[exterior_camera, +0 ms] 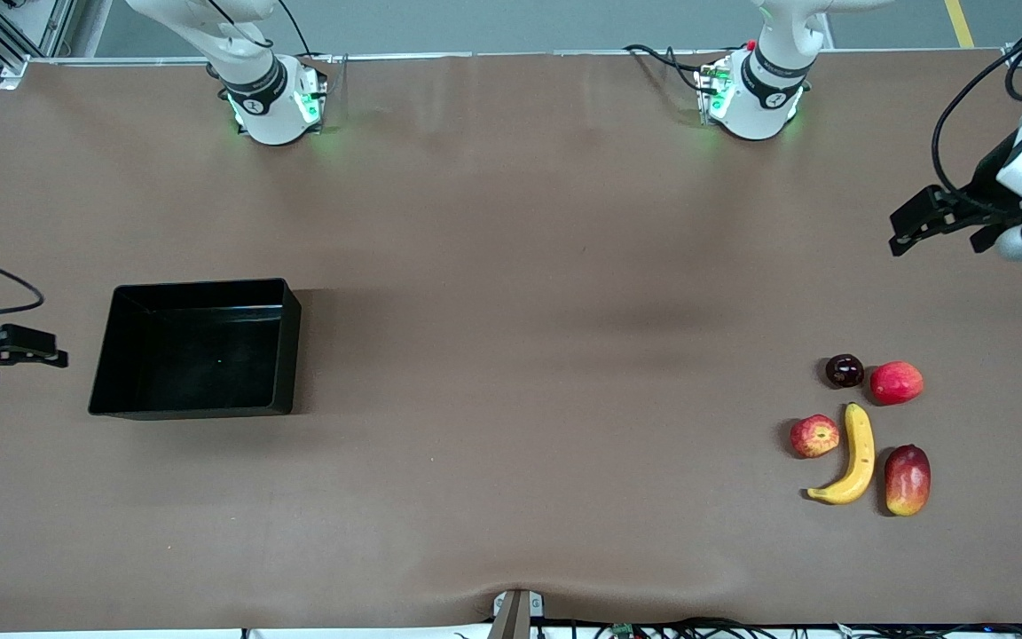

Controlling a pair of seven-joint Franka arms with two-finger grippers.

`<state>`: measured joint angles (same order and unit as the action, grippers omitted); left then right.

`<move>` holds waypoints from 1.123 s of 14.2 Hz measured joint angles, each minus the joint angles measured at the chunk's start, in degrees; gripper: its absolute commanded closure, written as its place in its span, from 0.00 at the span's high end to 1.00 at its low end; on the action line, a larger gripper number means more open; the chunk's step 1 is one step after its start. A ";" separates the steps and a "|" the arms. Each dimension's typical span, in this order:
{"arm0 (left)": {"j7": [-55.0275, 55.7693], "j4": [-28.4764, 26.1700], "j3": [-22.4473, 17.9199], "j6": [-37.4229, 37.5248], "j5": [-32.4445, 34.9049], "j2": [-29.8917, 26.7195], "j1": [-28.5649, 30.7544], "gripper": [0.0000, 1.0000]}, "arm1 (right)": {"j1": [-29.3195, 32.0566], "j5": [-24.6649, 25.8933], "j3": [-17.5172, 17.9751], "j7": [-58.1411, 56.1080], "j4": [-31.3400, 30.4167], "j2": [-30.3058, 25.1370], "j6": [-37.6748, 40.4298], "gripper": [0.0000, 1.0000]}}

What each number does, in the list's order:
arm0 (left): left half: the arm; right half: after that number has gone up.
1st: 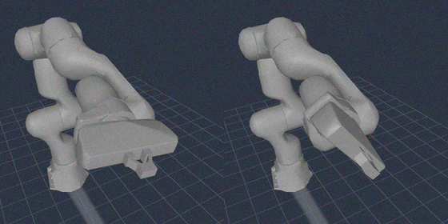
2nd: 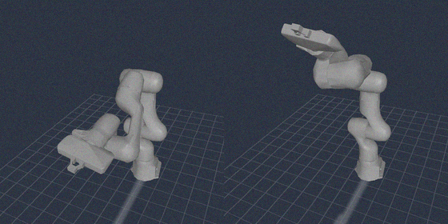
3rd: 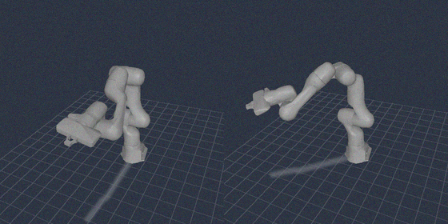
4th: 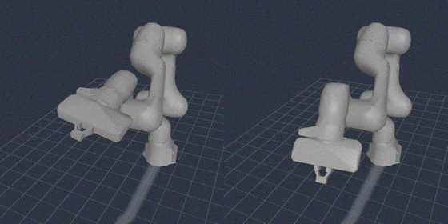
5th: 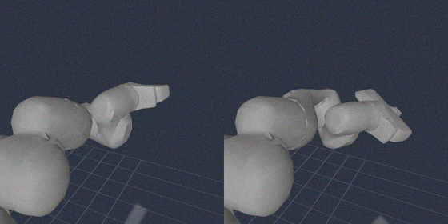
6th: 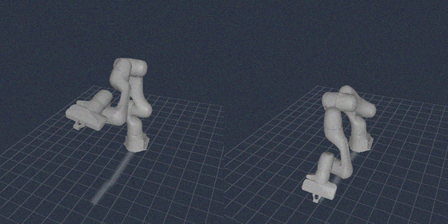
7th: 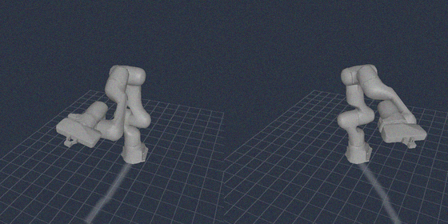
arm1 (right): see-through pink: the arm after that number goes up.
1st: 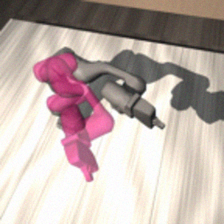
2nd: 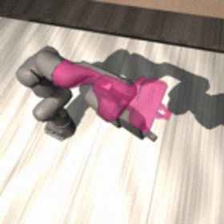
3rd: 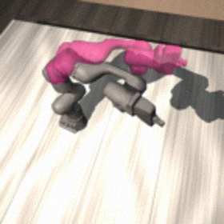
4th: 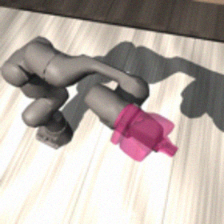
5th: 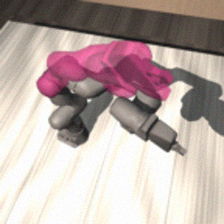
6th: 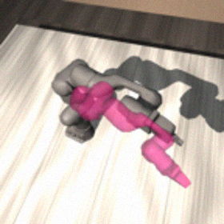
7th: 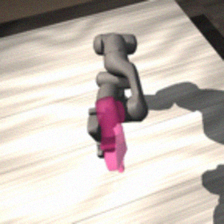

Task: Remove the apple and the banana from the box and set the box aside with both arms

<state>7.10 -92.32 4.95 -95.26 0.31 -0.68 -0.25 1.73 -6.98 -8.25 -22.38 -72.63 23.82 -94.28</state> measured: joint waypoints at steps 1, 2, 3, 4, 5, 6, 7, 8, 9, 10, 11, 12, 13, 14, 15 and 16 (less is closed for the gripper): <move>0.00 0.00 -0.01 -0.08 0.00 0.22 0.01 1.00 | -0.96 0.02 0.01 4.16 0.09 -1.00 1.39 1.00; 0.00 0.00 -0.02 -0.08 0.00 0.25 0.03 1.00 | -1.99 0.24 0.01 8.77 0.11 -1.99 3.09 1.00; 0.01 0.00 -0.03 -0.08 0.00 0.21 0.04 1.00 | -3.36 1.12 0.02 13.55 0.14 -2.98 4.67 1.00; 0.01 0.01 -0.03 -0.08 0.00 0.18 0.04 1.00 | -4.73 2.17 0.06 17.40 0.18 -4.00 5.96 1.00; 0.01 0.01 -0.03 -0.08 0.00 0.15 0.04 1.00 | -5.93 2.86 0.07 20.10 0.20 -5.15 7.64 1.00; 0.01 0.02 -0.04 -0.09 0.00 0.15 0.04 1.00 | -6.74 3.17 0.08 21.62 0.23 -6.43 9.64 1.00; 0.01 0.02 -0.04 -0.13 0.00 0.15 0.05 1.00 | -7.07 3.44 0.07 22.19 0.23 -7.87 11.36 1.00; 0.01 0.04 -0.04 -0.16 0.00 0.15 0.05 1.00 | -7.07 3.59 0.00 22.20 0.20 -9.44 12.99 1.00; 0.01 0.06 -0.04 -0.18 0.00 0.14 0.05 1.00 | -7.06 3.97 -0.18 22.20 0.14 -11.20 14.68 1.00; 0.01 0.07 -0.04 -0.19 0.00 0.13 0.05 1.00 | -7.05 4.56 -0.33 22.20 0.06 -12.91 16.23 1.00; 0.01 0.09 -0.05 -0.20 0.00 0.11 0.05 1.00 | -6.99 5.05 -0.51 22.20 -0.05 -14.70 18.03 1.00; 0.01 0.10 -0.08 -0.20 0.00 0.08 0.05 1.00 | -6.88 5.23 -0.73 22.20 -0.40 -16.52 19.74 1.00; 0.00 0.12 -0.14 -0.20 0.00 0.05 0.07 1.00 | -6.76 5.29 -0.94 22.20 -1.11 -18.40 20.76 1.00; 0.00 0.14 -0.20 -0.20 0.00 0.02 0.08 1.00 | -6.69 5.35 -1.10 22.19 -2.16 -20.21 21.14 1.00; -0.02 0.16 -0.29 -0.20 0.00 -0.02 0.09 1.00 | -6.53 5.49 -1.26 22.20 -3.21 -21.59 21.18 1.00; -0.02 0.18 -0.34 -0.20 0.00 -0.06 0.10 1.00 | -5.99 5.59 -1.35 22.04 -4.04 -22.47 21.16 1.00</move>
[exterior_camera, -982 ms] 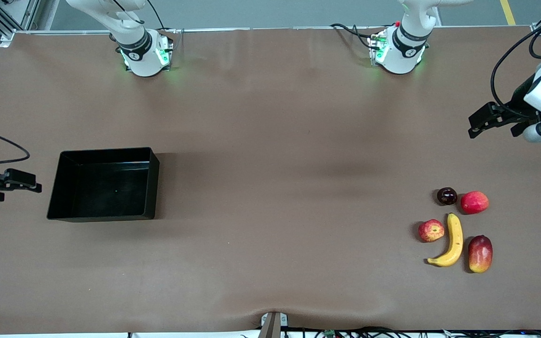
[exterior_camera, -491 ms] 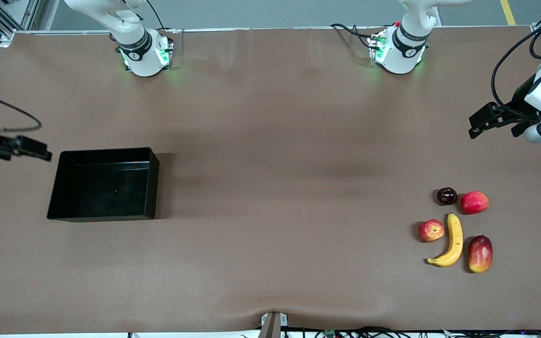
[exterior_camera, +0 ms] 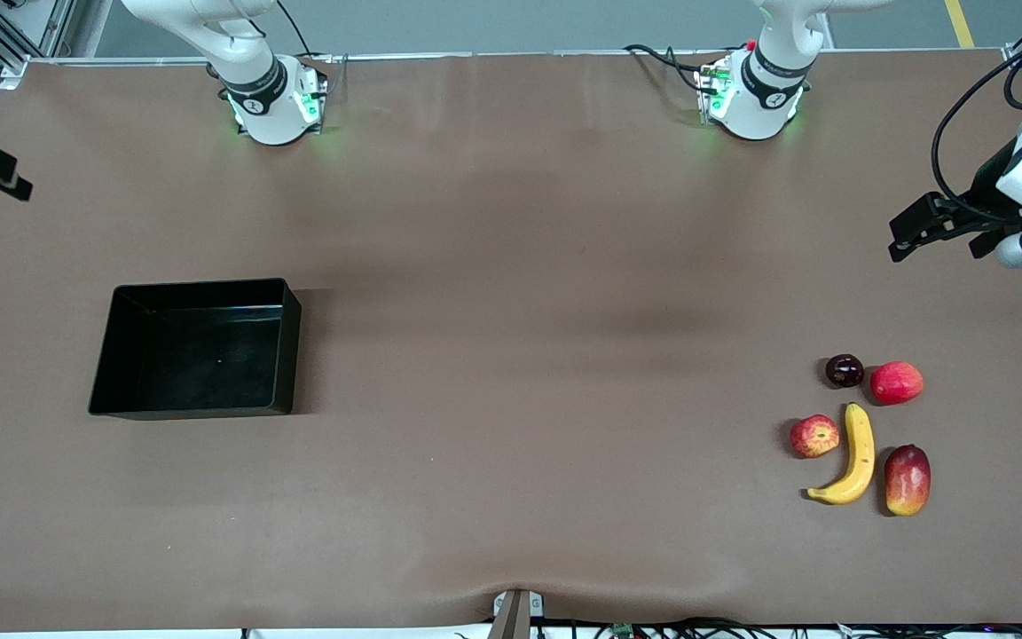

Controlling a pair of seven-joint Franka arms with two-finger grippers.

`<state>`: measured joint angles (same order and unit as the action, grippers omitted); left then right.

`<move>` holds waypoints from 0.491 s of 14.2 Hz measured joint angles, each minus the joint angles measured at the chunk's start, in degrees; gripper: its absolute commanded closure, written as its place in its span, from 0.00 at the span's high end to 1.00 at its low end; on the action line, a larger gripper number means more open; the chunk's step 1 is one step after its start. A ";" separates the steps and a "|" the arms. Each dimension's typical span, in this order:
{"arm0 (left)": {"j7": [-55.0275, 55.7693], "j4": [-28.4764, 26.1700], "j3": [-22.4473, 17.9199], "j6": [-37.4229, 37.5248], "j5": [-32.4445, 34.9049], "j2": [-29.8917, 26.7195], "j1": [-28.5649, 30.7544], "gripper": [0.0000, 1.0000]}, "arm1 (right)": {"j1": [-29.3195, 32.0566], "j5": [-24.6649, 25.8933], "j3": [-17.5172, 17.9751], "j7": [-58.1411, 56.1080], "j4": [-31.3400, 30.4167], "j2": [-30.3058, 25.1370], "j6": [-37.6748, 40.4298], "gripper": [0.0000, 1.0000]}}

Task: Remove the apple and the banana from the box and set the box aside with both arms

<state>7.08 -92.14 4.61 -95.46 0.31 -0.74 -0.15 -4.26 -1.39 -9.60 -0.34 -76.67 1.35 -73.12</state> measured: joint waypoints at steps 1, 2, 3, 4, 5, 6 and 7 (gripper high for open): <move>0.00 0.04 -0.02 0.00 0.00 -0.03 0.02 1.00 | 0.82 0.01 -0.03 -1.26 -0.52 -0.45 -0.14 1.00; 0.00 0.07 -0.04 0.00 0.00 -0.05 0.03 1.00 | 1.47 0.01 -0.04 -3.77 -0.74 -0.63 -0.31 1.00; 0.00 0.12 -0.05 0.00 0.00 -0.06 0.04 1.00 | 1.84 0.05 -0.04 -5.76 -0.93 -0.68 -0.39 1.00; -0.01 0.20 -0.05 0.00 0.00 -0.07 0.04 1.00 | 2.03 0.10 -0.05 -6.58 -1.33 -0.67 -0.40 1.00; -0.01 0.34 -0.06 0.00 0.00 -0.07 0.06 1.00 | 2.14 0.14 -0.05 -7.01 -1.90 -0.67 -0.64 1.00; -0.01 0.58 -0.08 0.00 0.00 -0.08 0.12 1.00 | 2.14 0.15 -0.01 -7.18 -2.37 -0.66 -1.01 1.00; -0.01 0.82 -0.12 0.00 0.00 -0.09 0.19 1.00 | 2.14 0.14 0.10 -7.24 -2.71 -0.66 -1.29 1.00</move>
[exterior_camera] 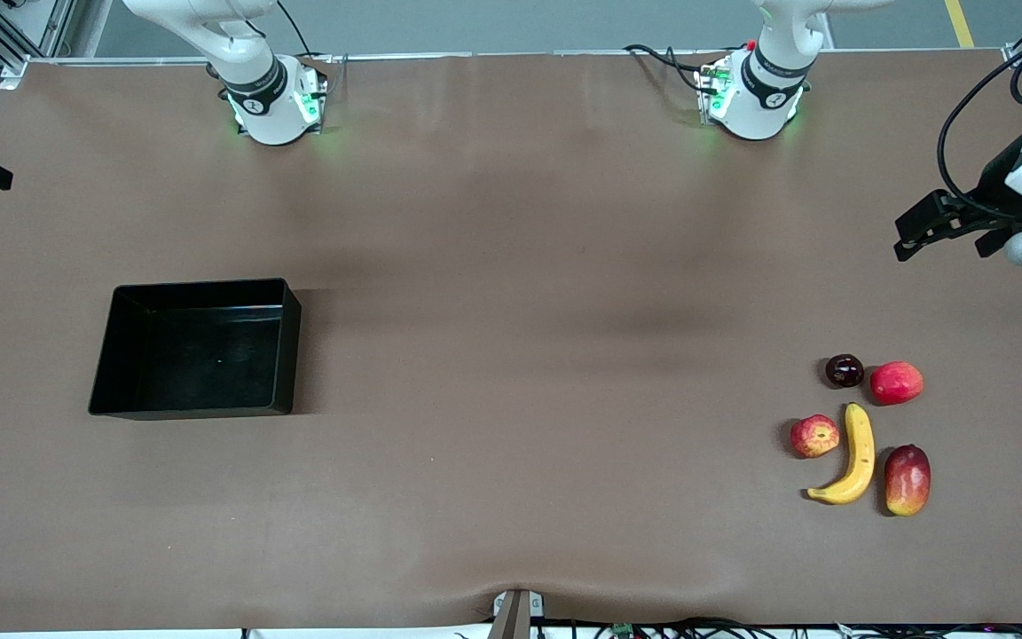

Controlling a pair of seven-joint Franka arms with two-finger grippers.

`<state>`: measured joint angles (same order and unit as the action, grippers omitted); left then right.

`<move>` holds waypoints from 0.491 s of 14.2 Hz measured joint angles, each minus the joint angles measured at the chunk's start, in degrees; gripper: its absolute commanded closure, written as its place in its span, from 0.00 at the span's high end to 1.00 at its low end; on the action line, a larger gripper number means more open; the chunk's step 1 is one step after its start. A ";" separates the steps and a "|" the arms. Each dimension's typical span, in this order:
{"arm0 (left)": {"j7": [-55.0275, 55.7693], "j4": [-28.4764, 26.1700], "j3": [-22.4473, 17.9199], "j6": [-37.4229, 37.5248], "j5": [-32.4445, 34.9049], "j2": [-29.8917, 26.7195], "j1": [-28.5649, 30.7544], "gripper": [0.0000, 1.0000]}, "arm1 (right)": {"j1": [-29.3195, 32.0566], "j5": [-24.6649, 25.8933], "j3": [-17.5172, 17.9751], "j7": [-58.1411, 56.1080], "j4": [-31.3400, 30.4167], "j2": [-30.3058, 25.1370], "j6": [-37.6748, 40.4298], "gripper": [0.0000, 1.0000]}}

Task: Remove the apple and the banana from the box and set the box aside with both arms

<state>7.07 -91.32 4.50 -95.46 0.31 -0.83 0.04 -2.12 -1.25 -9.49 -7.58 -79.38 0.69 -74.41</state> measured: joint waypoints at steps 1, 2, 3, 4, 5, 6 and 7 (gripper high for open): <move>0.00 0.20 -0.07 0.00 0.00 0.00 0.04 1.00 | 0.00 -0.01 0.08 0.00 -0.21 0.00 -0.23 1.00; 0.00 0.33 -0.15 0.00 0.00 -0.01 0.10 1.00 | 0.00 -0.01 0.09 -0.02 -0.38 0.00 -0.41 1.00; 0.00 0.38 -0.20 0.00 0.00 -0.01 0.25 1.00 | 0.00 -0.01 0.11 -0.04 -0.53 0.00 -0.61 1.00; 0.00 0.40 -0.28 0.00 0.00 -0.01 0.39 1.00 | 0.00 -0.01 0.12 -0.04 -0.65 0.00 -0.80 1.00; 0.00 0.41 -0.33 0.00 0.00 -0.01 0.51 1.00 | 0.01 -0.01 0.11 -0.04 -0.75 0.00 -1.07 1.00; 0.00 0.41 -0.34 0.00 0.00 -0.01 0.58 1.00 | 0.01 -0.01 0.09 -0.04 -0.79 0.00 -1.37 1.00; 0.00 0.42 -0.34 0.00 0.00 -0.01 0.59 1.00 | 0.02 -0.01 0.07 -0.04 -0.80 0.00 -1.49 1.00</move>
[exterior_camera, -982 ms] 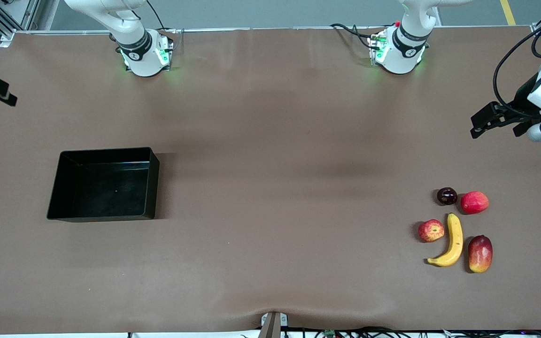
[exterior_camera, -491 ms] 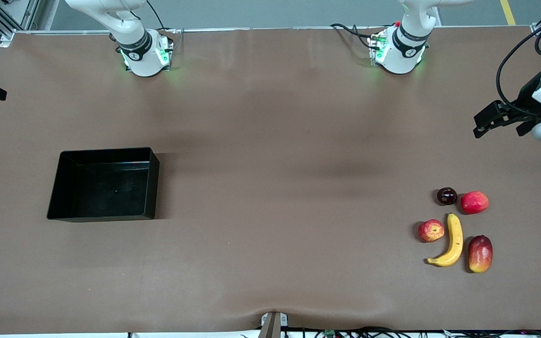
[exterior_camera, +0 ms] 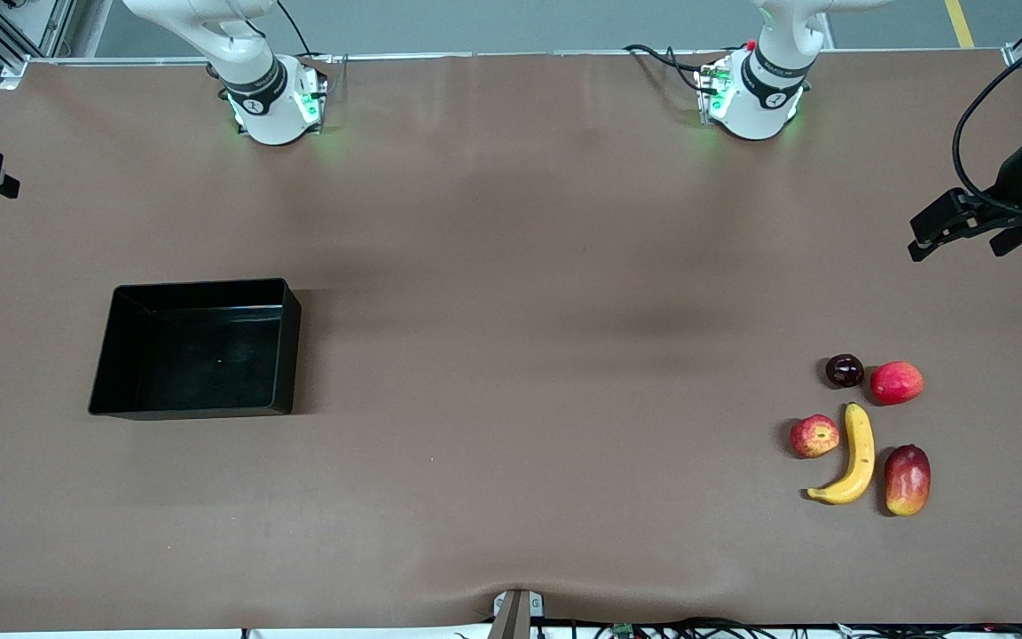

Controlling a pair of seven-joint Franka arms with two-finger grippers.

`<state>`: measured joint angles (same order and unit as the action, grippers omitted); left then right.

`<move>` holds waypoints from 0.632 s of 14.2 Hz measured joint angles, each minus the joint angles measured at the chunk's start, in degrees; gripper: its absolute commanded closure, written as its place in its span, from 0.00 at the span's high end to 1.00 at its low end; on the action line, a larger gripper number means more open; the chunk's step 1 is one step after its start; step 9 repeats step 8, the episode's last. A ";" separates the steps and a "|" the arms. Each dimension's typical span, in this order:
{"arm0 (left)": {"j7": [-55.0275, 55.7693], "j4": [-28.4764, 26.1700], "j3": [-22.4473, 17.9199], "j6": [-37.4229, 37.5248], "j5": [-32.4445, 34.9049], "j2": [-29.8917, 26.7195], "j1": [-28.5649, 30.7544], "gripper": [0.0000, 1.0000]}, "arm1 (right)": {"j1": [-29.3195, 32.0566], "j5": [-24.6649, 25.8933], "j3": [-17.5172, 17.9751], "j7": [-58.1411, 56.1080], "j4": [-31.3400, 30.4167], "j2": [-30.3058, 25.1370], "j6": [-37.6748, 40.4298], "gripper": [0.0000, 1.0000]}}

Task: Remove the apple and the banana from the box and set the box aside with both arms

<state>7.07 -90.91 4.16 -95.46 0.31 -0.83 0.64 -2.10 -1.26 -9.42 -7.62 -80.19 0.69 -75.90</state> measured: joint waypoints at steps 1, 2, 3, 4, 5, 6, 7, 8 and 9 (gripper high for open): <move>0.00 0.03 0.00 0.00 0.00 0.00 0.00 1.00 | 0.01 0.00 -0.01 0.00 0.00 0.00 -0.04 1.00; 0.00 0.10 -0.01 0.00 0.00 0.00 0.03 1.00 | 0.01 0.00 -0.01 0.00 0.00 0.00 -0.05 1.00; 0.00 0.18 -0.01 0.00 0.00 0.00 0.05 1.00 | 0.01 0.00 -0.01 0.00 0.00 0.00 -0.06 1.00; 0.00 0.24 -0.01 0.05 0.00 0.00 0.05 1.00 | 0.01 0.00 -0.01 0.00 0.00 0.00 -0.06 1.00; 0.00 0.25 -0.01 0.09 0.00 0.00 0.05 1.00 | 0.01 0.00 -0.01 0.00 0.00 0.00 -0.06 1.00; 0.00 0.25 -0.01 0.16 0.00 0.00 0.05 1.00 | 0.03 0.00 -0.02 0.00 0.00 0.00 -0.06 1.00; 0.00 0.25 -0.01 0.30 0.00 0.00 0.06 1.00 | 0.10 0.00 -0.03 0.00 0.00 0.00 -0.06 1.00; 0.00 0.25 -0.01 0.45 0.00 0.00 0.06 1.00 | 0.15 0.00 -0.05 0.00 0.00 0.00 -0.06 1.00; 0.00 0.25 -0.01 0.45 0.00 0.00 0.06 1.00 | 0.15 0.00 -0.05 0.00 0.00 0.00 -0.06 1.00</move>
